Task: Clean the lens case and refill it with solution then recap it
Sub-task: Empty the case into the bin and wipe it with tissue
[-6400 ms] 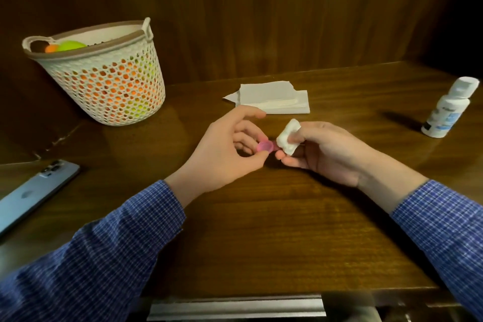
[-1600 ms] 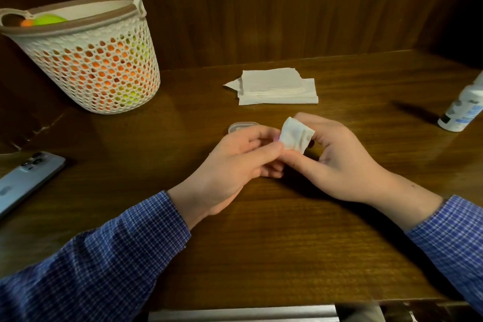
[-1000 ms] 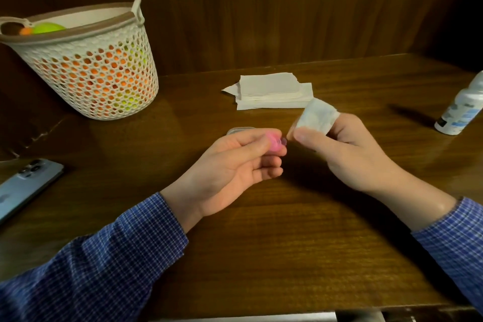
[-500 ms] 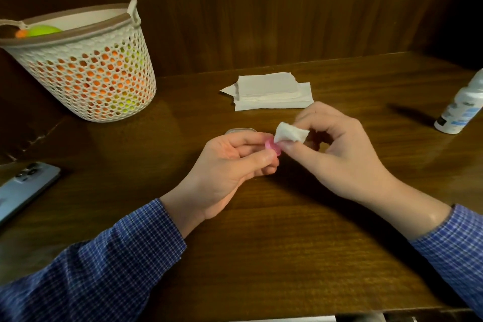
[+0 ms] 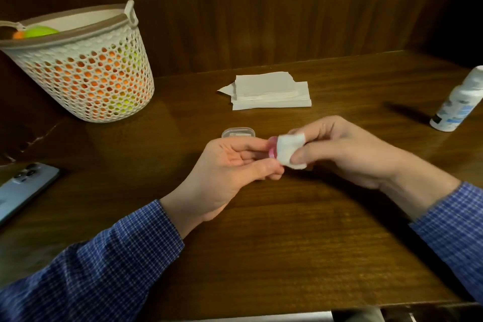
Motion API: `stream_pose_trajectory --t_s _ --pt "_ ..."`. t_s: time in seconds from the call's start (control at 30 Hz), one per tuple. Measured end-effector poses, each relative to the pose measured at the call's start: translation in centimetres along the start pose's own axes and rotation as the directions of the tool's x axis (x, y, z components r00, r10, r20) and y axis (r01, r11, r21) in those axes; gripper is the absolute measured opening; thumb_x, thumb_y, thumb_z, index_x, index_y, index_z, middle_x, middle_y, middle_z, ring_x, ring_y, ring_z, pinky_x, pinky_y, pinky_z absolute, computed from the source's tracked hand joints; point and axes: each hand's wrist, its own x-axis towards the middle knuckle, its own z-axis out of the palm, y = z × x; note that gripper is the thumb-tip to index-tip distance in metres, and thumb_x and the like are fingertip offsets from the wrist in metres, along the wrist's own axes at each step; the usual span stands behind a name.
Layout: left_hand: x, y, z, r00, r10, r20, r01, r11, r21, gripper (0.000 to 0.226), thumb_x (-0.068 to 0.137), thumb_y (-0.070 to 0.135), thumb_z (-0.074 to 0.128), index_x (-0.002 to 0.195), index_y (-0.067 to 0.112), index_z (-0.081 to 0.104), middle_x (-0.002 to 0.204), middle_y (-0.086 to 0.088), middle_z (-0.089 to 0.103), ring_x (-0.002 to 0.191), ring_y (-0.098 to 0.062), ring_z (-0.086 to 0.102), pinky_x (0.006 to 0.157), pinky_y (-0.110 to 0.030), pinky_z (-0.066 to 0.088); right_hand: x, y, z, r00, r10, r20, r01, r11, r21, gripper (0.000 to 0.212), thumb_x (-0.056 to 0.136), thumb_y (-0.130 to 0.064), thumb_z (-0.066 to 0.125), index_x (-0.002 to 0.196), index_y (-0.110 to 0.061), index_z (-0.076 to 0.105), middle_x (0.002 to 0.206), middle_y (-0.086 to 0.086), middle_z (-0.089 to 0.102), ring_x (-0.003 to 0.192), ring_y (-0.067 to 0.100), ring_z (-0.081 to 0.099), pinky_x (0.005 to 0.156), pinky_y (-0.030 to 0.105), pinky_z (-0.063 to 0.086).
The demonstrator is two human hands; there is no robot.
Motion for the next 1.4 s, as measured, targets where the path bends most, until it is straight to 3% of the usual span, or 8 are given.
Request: stream_pose_trajectory --t_s 0.1,0.23,0.5,0.67,1.07,1.17,1.27,1.4 --pt "0.5 0.0 0.4 0.999 0.037 -0.019 -0.036 0.998 0.042 0.032 0.087 0.016 0.079 0.118 0.012 0.075 0.111 -0.013 0.076 0.100 -0.024 0.074 0.087 -0.032 0.061 0.4 0.0 -1.5 0.984 0.168 -0.068 -0.111 0.858 0.502 0.018 0.074 -0.008 0.070 0.092 -0.009 0.071 0.070 0.004 0.062 0.061 0.012 0.051 0.056 0.025 0.042" --pt "1.4 -0.1 1.4 0.996 0.042 -0.075 -0.027 0.981 0.191 0.041 0.092 0.009 0.074 0.130 0.024 0.067 0.112 -0.003 0.077 0.106 -0.019 0.074 0.090 -0.031 0.060 1.0 0.5 -2.9 0.909 0.341 -0.239 -0.085 0.714 0.695 0.029 0.084 -0.007 0.062 0.112 -0.011 0.062 0.072 0.001 0.058 0.057 0.010 0.046 0.057 0.024 0.037" --pt "5.0 -1.5 5.7 0.988 0.131 -0.081 -0.051 0.772 0.633 0.031 0.087 0.014 0.081 0.114 0.029 0.074 0.098 0.011 0.076 0.092 -0.004 0.072 0.079 -0.021 0.061 1.2 0.9 -5.1 0.790 0.453 -0.413 0.055 0.619 0.784 0.025 0.085 -0.009 0.063 0.110 -0.007 0.060 0.082 0.004 0.046 0.055 0.010 0.045 0.055 0.024 0.040" --pt "6.8 -1.8 7.3 0.981 0.165 -0.098 -0.013 0.567 0.824 0.031 0.093 0.022 0.075 0.123 0.028 0.072 0.098 0.018 0.068 0.092 -0.001 0.065 0.092 -0.023 0.056 1.2 1.1 -5.9 0.747 0.499 -0.439 0.083 0.585 0.807 0.038 0.084 -0.010 0.065 0.121 -0.006 0.061 0.082 0.004 0.047 0.058 0.011 0.046 0.054 0.024 0.042" --pt "7.2 -1.5 6.1 0.967 0.231 -0.103 0.025 0.317 0.948 0.040 0.095 0.043 0.068 0.133 0.028 0.065 0.111 0.012 0.054 0.096 -0.005 0.052 0.068 -0.009 0.033 1.7 1.5 -5.4 0.818 0.365 -0.445 0.006 0.768 0.640 0.018 0.088 -0.017 0.067 0.104 -0.010 0.065 0.081 0.004 0.056 0.063 0.012 0.055 0.060 0.026 0.049" --pt "6.4 0.2 4.4 0.946 0.304 -0.109 0.033 0.244 0.969 0.044 0.095 0.039 0.067 0.137 0.030 0.060 0.119 0.011 0.056 0.103 -0.005 0.052 0.076 -0.009 0.039 1.7 1.5 -5.3 0.839 0.336 -0.428 0.006 0.780 0.625 0.016 0.093 -0.019 0.065 0.109 -0.014 0.064 0.081 0.003 0.063 0.062 0.010 0.062 0.059 0.025 0.052" --pt "5.6 1.9 1.9 0.955 0.270 -0.122 0.091 0.122 0.988 0.051 0.094 0.042 0.066 0.142 0.030 0.056 0.129 0.005 0.059 0.119 -0.014 0.050 0.098 -0.031 0.051 1.7 1.4 -5.1 0.866 0.313 -0.390 0.012 0.767 0.641 0.024 0.095 -0.020 0.067 0.117 -0.013 0.063 0.082 0.004 0.075 0.067 0.011 0.071 0.060 0.025 0.057" --pt "4.5 2.9 -0.4 0.993 0.095 -0.076 0.066 0.100 0.993 0.052 0.092 0.038 0.069 0.141 0.028 0.056 0.133 0.004 0.059 0.118 -0.012 0.044 0.091 -0.028 0.043 1.6 1.4 -5.0 0.885 0.287 -0.367 0.027 0.755 0.655 0.025 0.095 -0.015 0.069 0.117 -0.013 0.059 0.095 0.009 0.081 0.084 0.016 0.078 0.062 0.025 0.060"
